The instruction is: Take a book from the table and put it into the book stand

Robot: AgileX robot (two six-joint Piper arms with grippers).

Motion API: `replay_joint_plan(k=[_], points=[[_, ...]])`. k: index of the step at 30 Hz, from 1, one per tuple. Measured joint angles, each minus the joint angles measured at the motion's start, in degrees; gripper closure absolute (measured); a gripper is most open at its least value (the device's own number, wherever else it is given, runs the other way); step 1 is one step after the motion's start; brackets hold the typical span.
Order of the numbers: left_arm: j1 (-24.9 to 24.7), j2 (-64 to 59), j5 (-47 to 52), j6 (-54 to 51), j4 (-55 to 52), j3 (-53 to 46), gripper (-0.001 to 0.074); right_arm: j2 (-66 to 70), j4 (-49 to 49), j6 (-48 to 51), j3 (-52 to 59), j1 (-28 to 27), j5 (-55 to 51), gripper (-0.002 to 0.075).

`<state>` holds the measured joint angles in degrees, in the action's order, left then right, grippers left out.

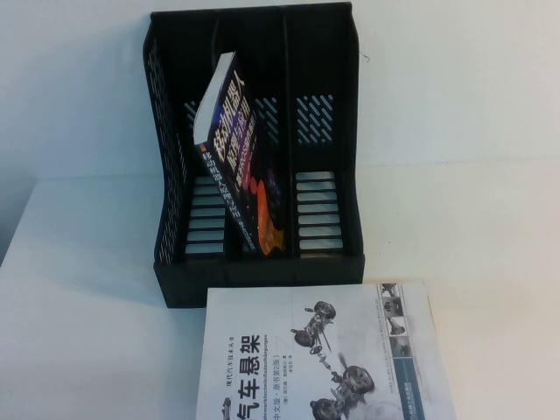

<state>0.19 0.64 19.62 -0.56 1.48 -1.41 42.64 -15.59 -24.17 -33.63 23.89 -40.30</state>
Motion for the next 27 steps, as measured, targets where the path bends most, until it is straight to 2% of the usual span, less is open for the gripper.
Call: replay_joint_plan(k=[27], points=[[0.0,0.0,0.0,-1.0,-0.8,0.0,0.0738,0.0,-0.1,0.0,0.4,0.0,0.6,0.0728]])
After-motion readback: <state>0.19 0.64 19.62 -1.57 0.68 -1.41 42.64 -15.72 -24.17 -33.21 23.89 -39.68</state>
